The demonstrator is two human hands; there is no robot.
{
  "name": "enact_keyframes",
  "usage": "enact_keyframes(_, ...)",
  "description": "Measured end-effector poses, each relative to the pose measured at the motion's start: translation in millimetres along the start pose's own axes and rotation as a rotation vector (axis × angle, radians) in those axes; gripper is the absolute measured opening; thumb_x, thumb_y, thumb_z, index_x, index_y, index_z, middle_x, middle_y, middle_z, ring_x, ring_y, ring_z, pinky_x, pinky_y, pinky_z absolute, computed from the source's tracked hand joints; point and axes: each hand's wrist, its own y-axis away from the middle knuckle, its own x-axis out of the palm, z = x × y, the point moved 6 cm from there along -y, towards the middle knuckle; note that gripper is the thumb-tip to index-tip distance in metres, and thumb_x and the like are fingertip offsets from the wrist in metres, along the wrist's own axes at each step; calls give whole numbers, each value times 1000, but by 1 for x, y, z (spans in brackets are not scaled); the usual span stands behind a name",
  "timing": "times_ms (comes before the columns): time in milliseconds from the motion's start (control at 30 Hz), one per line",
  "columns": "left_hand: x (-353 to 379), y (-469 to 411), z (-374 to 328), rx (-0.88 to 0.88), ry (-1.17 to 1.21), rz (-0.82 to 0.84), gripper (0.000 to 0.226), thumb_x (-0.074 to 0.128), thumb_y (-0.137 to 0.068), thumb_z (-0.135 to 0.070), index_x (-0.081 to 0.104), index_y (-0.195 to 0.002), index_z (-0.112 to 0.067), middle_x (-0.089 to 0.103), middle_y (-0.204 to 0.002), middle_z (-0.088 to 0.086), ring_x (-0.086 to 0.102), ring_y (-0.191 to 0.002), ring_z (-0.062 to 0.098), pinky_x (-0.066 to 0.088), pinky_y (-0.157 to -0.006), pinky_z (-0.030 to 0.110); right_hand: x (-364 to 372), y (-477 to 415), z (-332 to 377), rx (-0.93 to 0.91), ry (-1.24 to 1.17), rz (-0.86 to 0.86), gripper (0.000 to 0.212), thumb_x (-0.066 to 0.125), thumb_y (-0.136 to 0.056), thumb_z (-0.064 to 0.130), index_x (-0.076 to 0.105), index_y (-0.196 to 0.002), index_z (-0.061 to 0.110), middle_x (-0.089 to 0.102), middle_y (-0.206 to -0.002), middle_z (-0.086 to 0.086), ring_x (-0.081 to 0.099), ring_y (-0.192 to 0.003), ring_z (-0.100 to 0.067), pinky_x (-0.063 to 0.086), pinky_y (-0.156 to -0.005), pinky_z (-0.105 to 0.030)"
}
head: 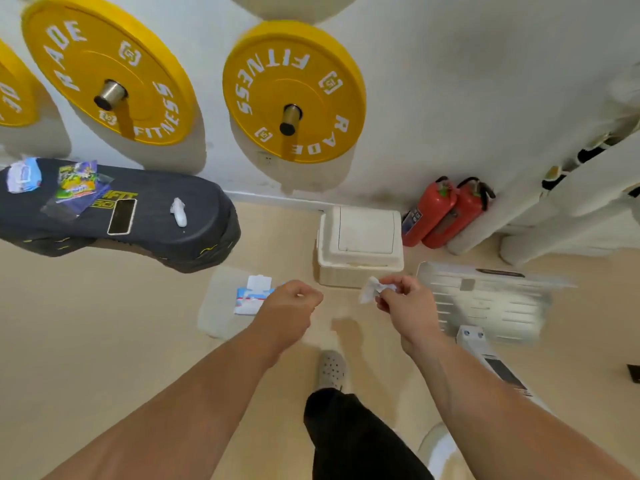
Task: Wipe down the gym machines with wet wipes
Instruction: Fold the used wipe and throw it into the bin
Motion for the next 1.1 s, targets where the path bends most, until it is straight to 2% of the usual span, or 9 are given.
enact_keyframes(133, 33, -129, -42, 15, -142, 24, 10, 54, -97, -34, 64, -100, -31, 65, -100, -4, 64, -81, 20, 47, -64, 27, 10, -122, 4, 59, 40, -35, 27, 64, -85, -1, 75, -87, 23, 70, -76, -7, 64, -70, -20, 56, -73, -43)
enact_keyframes(233, 61, -221, -47, 43, -301, 77, 19, 51, -99, -29, 59, -116, -28, 63, -106, -3, 62, -80, 18, 51, -69, 29, 25, -197, -14, 100, 67, -48, 26, 62, -87, 1, 74, -92, 24, 70, -81, -9, 60, -69, -20, 50, -65, -35)
enact_keyframes(400, 117, -367, -30, 200, -725, 200, 47, 48, -102, -24, 42, -149, -23, 41, -153, 0, 48, -133, 23, 37, -101, 28, 54, -307, -75, 161, 83, -101, 19, 67, -87, 7, 73, -98, 22, 69, -76, 3, 58, -63, -14, 45, -51, -20)
enact_keyframes(500, 149, -432, -5, 197, -800, 287, 53, 46, -102, -19, 36, -154, -23, 34, -160, -1, 39, -142, 22, 33, -109, 28, 68, -353, -117, 194, 67, -108, 21, 64, -88, 7, 74, -100, 21, 68, -75, 4, 57, -62, -12, 45, -51, -17)
enact_keyframes(600, 172, -473, 14, 173, -808, 299, 45, 46, -100, -18, 45, -145, -25, 48, -148, 3, 51, -130, 27, 42, -106, 35, 74, -380, -145, 209, 78, -98, 22, 62, -90, 11, 75, -103, 23, 70, -79, 5, 59, -66, -11, 44, -53, -16)
enact_keyframes(667, 180, -490, 16, 190, -804, 281, 27, 46, -98, -17, 51, -124, -26, 60, -118, 4, 60, -98, 26, 51, -84, 38, 76, -393, -153, 196, 91, -88, 24, 61, -92, 14, 75, -107, 27, 71, -88, 6, 59, -68, -10, 42, -51, -13)
enact_keyframes(733, 184, -501, 14, 203, -806, 265, 22, 46, -98, -14, 50, -117, -25, 57, -102, 0, 56, -82, 21, 48, -70, 36, 81, -404, -156, 192, 116, -49, 30, 59, -94, 16, 72, -118, 28, 70, -96, 5, 58, -70, -9, 42, -57, -17)
enact_keyframes(900, 183, -507, 14, 241, -878, 285, 42, 45, -98, -8, 50, -139, -18, 56, -133, 5, 57, -108, 26, 45, -85, 32, 99, -420, -152, 214, 134, 77, 53, 57, -91, 33, 55, -144, 33, 63, -128, 9, 62, -114, -19, 56, -95, -40)
enact_keyframes(1100, 169, -503, 22, 290, -779, 263, 43, 45, -98, -6, 55, -137, -22, 56, -142, 2, 57, -107, 23, 44, -83, 31, 92, -398, -155, 204, 181, -109, 33, 50, -96, 12, 72, -117, 25, 71, -104, 9, 67, -103, -21, 58, -90, -43)
